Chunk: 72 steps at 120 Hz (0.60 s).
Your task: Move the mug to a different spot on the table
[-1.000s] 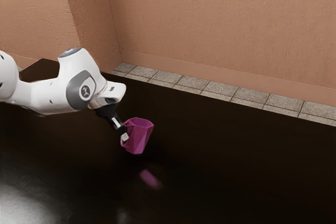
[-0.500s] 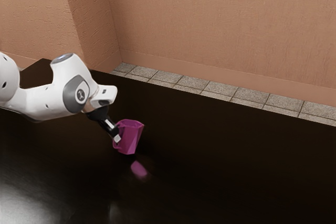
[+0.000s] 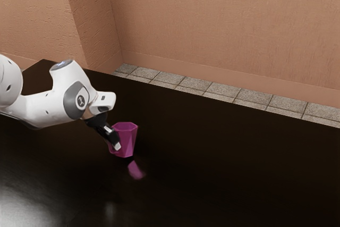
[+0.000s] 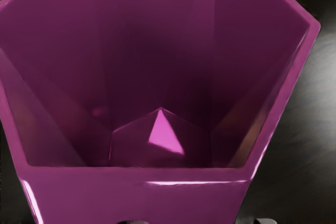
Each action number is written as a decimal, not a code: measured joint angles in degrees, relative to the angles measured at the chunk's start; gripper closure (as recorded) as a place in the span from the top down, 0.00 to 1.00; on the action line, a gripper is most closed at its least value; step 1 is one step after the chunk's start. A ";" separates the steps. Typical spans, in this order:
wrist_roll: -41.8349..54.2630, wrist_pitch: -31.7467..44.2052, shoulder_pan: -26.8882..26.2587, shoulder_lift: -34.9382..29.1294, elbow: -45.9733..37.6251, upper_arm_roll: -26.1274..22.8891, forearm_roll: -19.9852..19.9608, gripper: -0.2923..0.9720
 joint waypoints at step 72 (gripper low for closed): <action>0.48 -0.17 0.05 -0.02 -0.19 0.26 -0.11 0.76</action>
